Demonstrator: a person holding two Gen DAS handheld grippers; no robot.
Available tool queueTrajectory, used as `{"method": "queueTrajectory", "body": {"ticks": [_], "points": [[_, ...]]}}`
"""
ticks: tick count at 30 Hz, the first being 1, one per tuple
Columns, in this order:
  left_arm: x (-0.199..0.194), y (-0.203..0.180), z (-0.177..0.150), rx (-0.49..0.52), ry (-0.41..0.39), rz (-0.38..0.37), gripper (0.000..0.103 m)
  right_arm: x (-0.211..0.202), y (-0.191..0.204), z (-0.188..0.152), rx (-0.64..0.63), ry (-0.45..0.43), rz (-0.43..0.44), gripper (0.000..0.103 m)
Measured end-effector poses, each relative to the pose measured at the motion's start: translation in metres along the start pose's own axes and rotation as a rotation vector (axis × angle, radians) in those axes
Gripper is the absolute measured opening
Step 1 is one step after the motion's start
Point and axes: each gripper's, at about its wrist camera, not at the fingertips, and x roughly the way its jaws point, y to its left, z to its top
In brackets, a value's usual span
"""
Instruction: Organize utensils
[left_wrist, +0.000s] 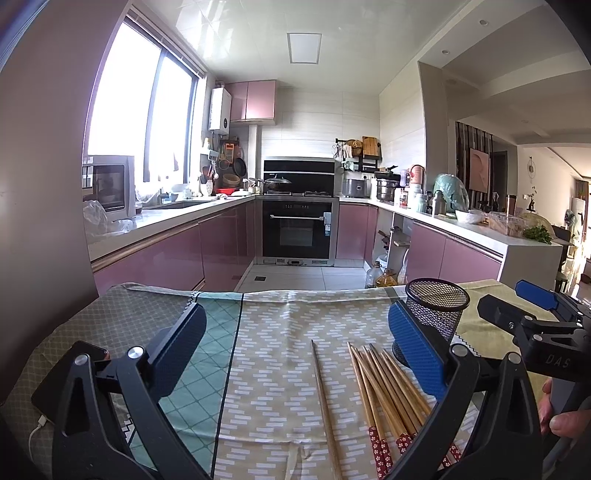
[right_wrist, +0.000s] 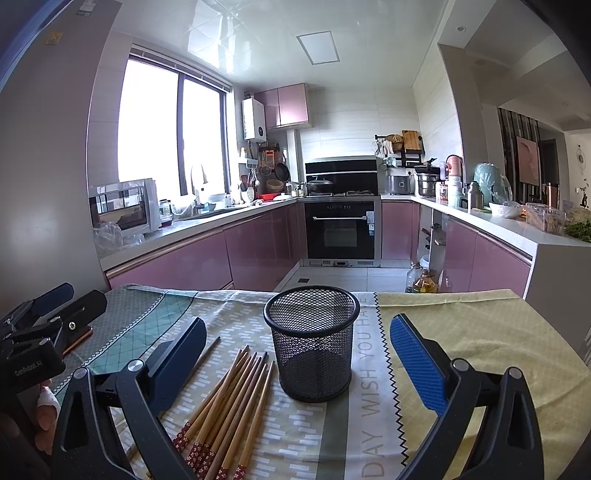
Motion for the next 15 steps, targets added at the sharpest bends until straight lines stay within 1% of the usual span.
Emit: {"method": "queueTrajectory", "body": {"ticks": [15], "points": [[0.0000,-0.0008,-0.0004,0.001,0.000,0.000,0.097,0.0013,-0.0019,-0.0004,0.000,0.002,0.003,0.096]]}}
